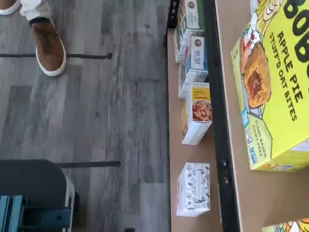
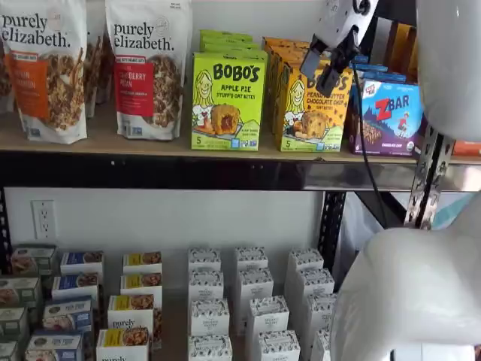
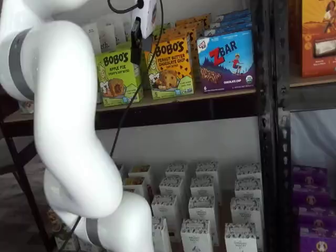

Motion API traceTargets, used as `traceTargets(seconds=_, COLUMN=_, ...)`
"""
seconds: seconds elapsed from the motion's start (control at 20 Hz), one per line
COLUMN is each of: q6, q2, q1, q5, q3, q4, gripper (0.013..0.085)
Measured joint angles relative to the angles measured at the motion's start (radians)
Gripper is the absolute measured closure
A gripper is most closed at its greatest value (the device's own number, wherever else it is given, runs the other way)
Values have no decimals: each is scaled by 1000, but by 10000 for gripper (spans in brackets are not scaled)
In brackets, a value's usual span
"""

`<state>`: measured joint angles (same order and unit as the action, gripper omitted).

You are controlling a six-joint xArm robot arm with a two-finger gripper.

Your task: Pick up the orange box on the top shelf, the fifth box from the left

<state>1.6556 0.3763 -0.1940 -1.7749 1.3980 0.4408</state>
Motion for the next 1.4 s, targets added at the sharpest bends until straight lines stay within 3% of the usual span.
traceTargets(seconds=0.1, q6=5, q2=-21, q1=-31, q5=-54, q3=15, q4=83, gripper=130)
traceTargets(seconds=0.15, q6=4, q2=-23, q1=-34, q5=-62, q3=16, q4=102, gripper=130)
traceTargets(seconds=0.55, q6=-1, q2=7, q1=-37, q5=-7, q3=-21, q4=146, gripper=130)
traceTargets(seconds=1.05, q6=35, q2=-3, q1=-94, q5=138, q3=-40, q4=254, gripper=130)
traceTargets(seconds=1.4, q6=70, q2=-30, q1=-115, q5=258, q3=-36, q4=265, gripper=130)
